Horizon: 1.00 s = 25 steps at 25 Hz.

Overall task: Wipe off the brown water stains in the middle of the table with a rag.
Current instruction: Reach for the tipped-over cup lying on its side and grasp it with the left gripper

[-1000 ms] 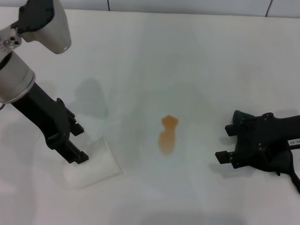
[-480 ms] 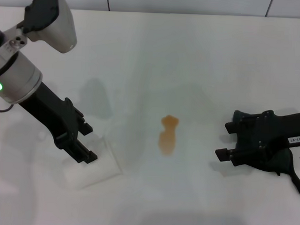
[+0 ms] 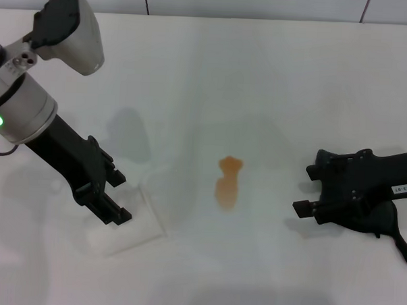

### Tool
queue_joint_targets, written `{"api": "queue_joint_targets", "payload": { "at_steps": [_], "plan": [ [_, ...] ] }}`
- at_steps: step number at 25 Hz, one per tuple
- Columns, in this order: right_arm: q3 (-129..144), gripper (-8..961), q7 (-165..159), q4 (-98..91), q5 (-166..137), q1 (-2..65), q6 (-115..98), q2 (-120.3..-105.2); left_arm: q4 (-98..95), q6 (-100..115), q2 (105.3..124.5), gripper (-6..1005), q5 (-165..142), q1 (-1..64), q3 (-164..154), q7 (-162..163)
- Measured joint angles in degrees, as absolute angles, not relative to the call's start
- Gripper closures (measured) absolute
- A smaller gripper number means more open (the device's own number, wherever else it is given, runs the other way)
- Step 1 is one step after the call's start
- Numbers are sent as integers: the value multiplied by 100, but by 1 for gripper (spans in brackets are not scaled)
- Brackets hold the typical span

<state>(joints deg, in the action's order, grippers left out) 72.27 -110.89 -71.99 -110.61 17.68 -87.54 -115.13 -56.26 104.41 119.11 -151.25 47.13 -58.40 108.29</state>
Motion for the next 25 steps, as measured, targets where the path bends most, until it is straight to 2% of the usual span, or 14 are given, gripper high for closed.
{"api": "queue_joint_targets", "payload": {
  "at_steps": [25],
  "plan": [
    [7164,127,-11083,-7196,-11000,1781,-8736,-11514,-5646,10501,11904,288,-14911,4596,-5961,10812]
  ]
}}
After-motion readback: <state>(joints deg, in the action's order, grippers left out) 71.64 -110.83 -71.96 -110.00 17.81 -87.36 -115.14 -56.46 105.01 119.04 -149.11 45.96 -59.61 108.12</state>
